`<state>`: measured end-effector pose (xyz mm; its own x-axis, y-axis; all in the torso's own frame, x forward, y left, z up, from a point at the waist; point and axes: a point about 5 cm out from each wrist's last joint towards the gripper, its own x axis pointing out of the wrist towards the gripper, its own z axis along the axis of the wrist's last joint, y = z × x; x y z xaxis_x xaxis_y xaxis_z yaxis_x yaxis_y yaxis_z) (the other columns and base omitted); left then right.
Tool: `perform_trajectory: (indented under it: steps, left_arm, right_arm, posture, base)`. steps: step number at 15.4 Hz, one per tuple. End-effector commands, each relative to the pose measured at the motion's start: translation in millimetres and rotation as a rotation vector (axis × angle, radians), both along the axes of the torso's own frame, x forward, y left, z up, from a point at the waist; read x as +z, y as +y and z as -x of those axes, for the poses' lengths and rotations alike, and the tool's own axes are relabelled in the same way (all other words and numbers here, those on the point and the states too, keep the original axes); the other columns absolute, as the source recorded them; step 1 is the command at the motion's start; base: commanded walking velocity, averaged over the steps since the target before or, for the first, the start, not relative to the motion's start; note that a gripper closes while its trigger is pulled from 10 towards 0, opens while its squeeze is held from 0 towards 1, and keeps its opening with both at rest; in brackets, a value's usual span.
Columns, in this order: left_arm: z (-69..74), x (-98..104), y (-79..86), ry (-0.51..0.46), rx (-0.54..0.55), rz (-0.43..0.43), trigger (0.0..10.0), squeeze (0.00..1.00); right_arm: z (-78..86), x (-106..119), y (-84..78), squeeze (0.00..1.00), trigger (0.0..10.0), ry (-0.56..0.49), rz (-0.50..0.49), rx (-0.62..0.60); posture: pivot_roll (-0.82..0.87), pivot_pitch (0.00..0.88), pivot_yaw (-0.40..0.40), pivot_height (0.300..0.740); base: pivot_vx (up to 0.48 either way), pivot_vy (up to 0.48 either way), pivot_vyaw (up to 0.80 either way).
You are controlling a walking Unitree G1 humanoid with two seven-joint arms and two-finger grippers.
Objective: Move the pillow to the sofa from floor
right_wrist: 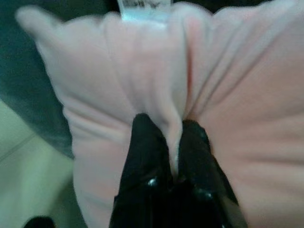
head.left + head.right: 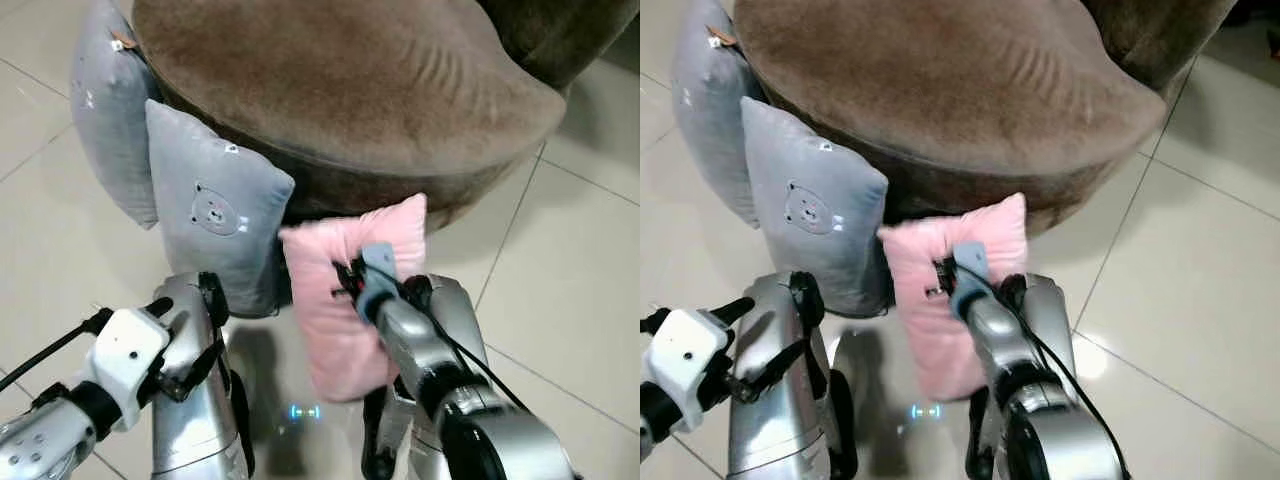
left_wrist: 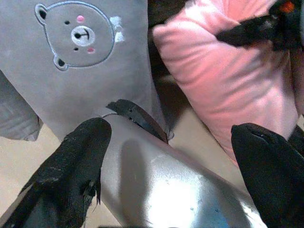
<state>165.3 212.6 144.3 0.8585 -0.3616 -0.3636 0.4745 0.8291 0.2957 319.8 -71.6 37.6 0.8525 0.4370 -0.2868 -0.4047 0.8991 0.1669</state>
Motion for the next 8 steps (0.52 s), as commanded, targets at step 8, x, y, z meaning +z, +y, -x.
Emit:
perform_trajectory:
  steps: [8]
  left_arm:
    - [-29.4,-9,-10.0,-0.058,-0.031,0.031,10.0,0.0]
  right_arm:
    - [46.3,12,-75.3,0.0,0.0,-0.155,-0.297,-0.113]
  posture:
    - [0.11,0.137,-0.022,0.361]
  base:
    - [0.0,0.0,0.0]
